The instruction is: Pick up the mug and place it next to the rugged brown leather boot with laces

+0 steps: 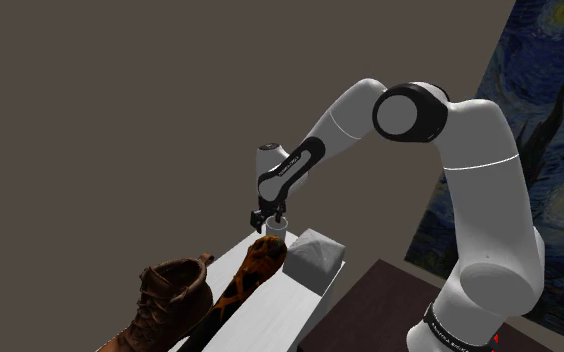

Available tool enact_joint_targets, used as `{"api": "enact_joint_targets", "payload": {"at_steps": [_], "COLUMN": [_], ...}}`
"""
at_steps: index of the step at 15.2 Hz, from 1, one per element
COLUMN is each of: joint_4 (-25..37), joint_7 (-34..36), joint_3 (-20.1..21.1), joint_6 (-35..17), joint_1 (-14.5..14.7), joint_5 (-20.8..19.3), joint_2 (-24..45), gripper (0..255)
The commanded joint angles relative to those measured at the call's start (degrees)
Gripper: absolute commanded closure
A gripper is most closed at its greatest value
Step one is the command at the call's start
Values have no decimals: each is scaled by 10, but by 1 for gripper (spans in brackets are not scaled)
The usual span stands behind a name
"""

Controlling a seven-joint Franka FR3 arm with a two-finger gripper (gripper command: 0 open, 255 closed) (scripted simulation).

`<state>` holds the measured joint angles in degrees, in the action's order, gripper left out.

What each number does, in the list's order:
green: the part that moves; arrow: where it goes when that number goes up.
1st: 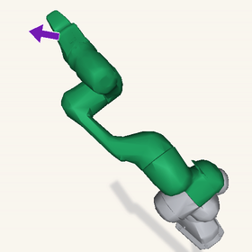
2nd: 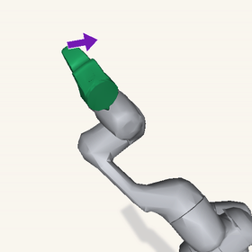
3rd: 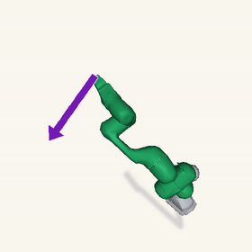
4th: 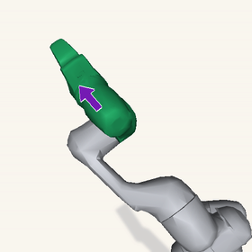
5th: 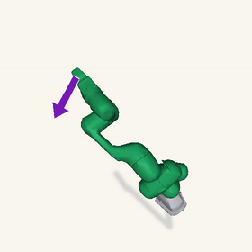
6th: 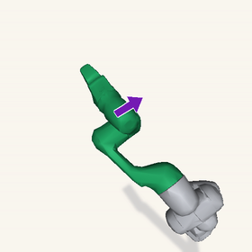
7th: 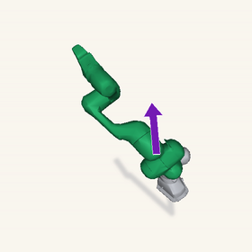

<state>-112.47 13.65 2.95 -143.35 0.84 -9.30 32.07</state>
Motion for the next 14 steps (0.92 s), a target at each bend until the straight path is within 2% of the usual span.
{"api": "enact_joint_targets", "payload": {"at_steps": [1, 11, 12, 14], "joint_4": [4, 7, 7, 7], "joint_7": [1, 3, 3, 3], "joint_3": [-1, -4, -4, -4], "joint_6": [-9, -23, -23, -23], "joint_1": [0, 1, 1, 1], "joint_5": [-2, -4, -4, -4], "joint_2": [13, 29, 29, 29], "gripper": [0, 0, 255, 255]}}
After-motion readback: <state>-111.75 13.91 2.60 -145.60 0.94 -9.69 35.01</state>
